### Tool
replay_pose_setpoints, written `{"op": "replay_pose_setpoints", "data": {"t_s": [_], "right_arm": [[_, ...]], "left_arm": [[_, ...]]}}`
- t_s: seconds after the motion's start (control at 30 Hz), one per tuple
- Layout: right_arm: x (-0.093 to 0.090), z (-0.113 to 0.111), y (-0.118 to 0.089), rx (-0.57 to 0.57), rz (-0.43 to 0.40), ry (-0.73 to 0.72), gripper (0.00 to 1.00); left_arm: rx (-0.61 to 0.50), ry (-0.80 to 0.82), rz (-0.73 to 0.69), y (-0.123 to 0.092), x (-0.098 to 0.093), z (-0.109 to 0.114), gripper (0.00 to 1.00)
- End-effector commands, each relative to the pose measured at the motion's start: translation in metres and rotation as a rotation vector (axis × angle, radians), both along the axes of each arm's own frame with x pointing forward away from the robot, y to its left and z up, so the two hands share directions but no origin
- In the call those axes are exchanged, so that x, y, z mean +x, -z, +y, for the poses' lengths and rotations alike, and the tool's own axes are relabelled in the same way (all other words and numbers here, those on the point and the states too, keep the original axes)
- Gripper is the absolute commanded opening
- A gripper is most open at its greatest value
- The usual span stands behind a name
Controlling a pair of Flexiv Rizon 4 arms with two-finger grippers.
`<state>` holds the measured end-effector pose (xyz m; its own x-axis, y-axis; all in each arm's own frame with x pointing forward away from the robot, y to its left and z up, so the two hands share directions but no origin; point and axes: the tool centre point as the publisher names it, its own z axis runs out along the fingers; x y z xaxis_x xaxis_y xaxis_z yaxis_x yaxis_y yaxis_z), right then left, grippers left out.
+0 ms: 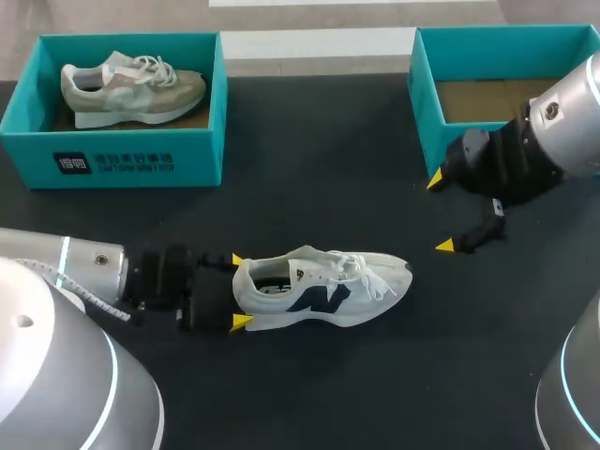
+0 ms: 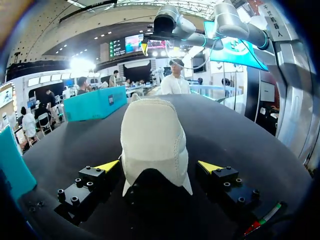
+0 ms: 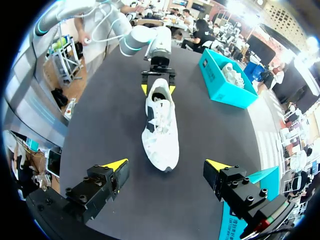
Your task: Take the shoe out of the shoebox, open the shoe tongue, remove and reinsert the insole, then place the shoe into the shoebox
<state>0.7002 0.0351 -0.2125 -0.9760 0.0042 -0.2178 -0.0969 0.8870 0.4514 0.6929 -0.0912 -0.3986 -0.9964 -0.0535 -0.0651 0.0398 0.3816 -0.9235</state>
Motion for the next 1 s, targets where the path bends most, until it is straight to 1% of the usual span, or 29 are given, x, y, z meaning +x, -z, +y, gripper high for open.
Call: {"op": "replay_pose_setpoints", "data": {"t_s": [0.03,0.37,0.67,0.7,0.73,0.77,0.8,0.83,0.87,0.9,0.93,1.0], "right_arm": [[0.000,0.001,0.001,-0.003,-0.001,0.003,1.00],[0.000,0.001,0.001,-0.003,-0.001,0.003,1.00],[0.000,0.001,0.001,-0.003,-0.001,0.003,1.00],[0.000,0.001,0.001,-0.003,-0.001,0.003,1.00],[0.000,0.001,0.001,-0.003,-0.001,0.003,1.00],[0.000,0.001,0.001,-0.003,-0.001,0.003,1.00],[0.000,0.001,0.001,-0.003,-0.001,0.003,1.00],[0.000,0.001,0.001,-0.003,-0.001,0.003,1.00],[0.000,0.001,0.001,-0.003,-0.001,0.003,1.00],[0.000,0.001,0.001,-0.003,-0.001,0.003,1.00],[0.000,0.001,0.001,-0.003,-0.001,0.003,1.00],[0.000,0.001,0.001,-0.003,-0.001,0.003,1.00]], "left_arm": [[0.008,0.002,-0.002,0.003,0.002,-0.010,1.00],[0.017,-0.016,-0.012,0.009,0.004,-0.023,1.00],[0.049,-0.038,-0.008,0.019,0.003,-0.023,1.00],[0.050,-0.039,-0.008,0.020,0.003,-0.022,0.94],[0.052,-0.038,-0.006,0.020,0.003,-0.022,0.82],[0.052,-0.039,-0.006,0.021,0.002,-0.022,0.76],[0.051,-0.043,-0.002,0.021,0.002,-0.022,0.55],[0.050,-0.044,-0.002,0.021,0.002,-0.022,0.42],[0.050,-0.044,-0.002,0.021,0.002,-0.022,0.36],[0.049,-0.044,-0.002,0.021,0.002,-0.022,0.07],[0.049,-0.043,-0.003,0.021,0.002,-0.023,0.00],[0.049,-0.038,-0.004,0.020,0.001,-0.023,0.00]]}}
